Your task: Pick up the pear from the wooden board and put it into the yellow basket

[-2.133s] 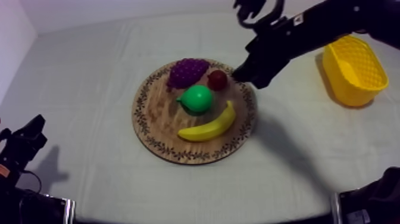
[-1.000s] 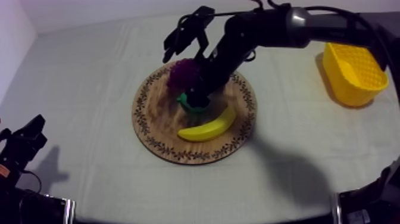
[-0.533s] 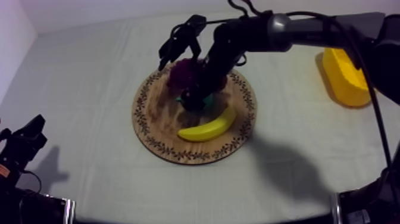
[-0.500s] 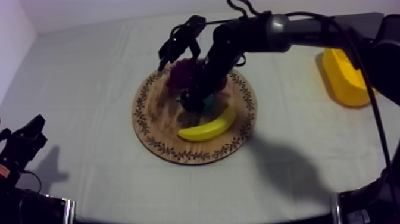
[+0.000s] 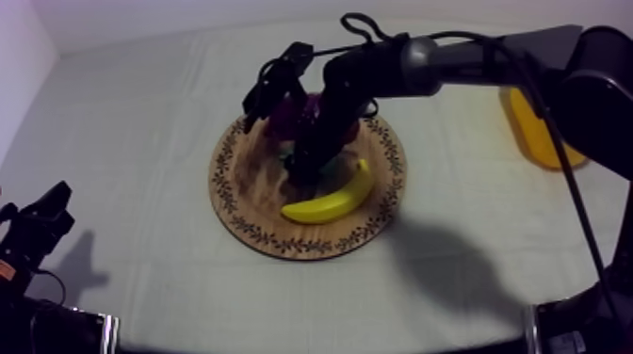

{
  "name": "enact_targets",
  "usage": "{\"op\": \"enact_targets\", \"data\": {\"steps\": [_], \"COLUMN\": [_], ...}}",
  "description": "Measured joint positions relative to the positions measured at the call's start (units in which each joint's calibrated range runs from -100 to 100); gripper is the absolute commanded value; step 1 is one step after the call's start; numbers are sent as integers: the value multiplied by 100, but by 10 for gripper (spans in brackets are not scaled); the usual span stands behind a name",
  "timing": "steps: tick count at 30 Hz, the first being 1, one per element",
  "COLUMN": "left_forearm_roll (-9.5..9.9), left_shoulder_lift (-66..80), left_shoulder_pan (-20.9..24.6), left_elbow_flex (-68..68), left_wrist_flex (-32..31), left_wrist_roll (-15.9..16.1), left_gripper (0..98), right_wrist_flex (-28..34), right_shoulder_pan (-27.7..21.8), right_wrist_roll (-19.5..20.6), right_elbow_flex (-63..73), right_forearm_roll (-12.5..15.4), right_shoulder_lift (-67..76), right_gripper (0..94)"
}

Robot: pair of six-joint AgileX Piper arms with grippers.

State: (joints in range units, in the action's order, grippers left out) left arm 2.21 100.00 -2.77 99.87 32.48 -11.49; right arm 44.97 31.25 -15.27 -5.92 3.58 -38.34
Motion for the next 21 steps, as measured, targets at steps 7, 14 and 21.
{"op": "enact_targets", "data": {"steps": [7,14,21], "left_forearm_roll": [0,0,0], "left_shoulder_lift": [0,0,0], "left_shoulder_pan": [0,0,0], "left_elbow_flex": [0,0,0], "left_wrist_flex": [0,0,0], "left_wrist_roll": [0,0,0], "left_gripper": [1,1,1], "right_wrist_flex": [-62,-202,-583], "right_shoulder_pan": [-20,-131,-405], "right_wrist_roll": [-26,-83,-73], "right_elbow_flex": [-41,-231,-538], "right_forearm_roll": [18,39,24], "right_shoulder_lift": [79,594,1538], "right_gripper": [404,383,392]}}
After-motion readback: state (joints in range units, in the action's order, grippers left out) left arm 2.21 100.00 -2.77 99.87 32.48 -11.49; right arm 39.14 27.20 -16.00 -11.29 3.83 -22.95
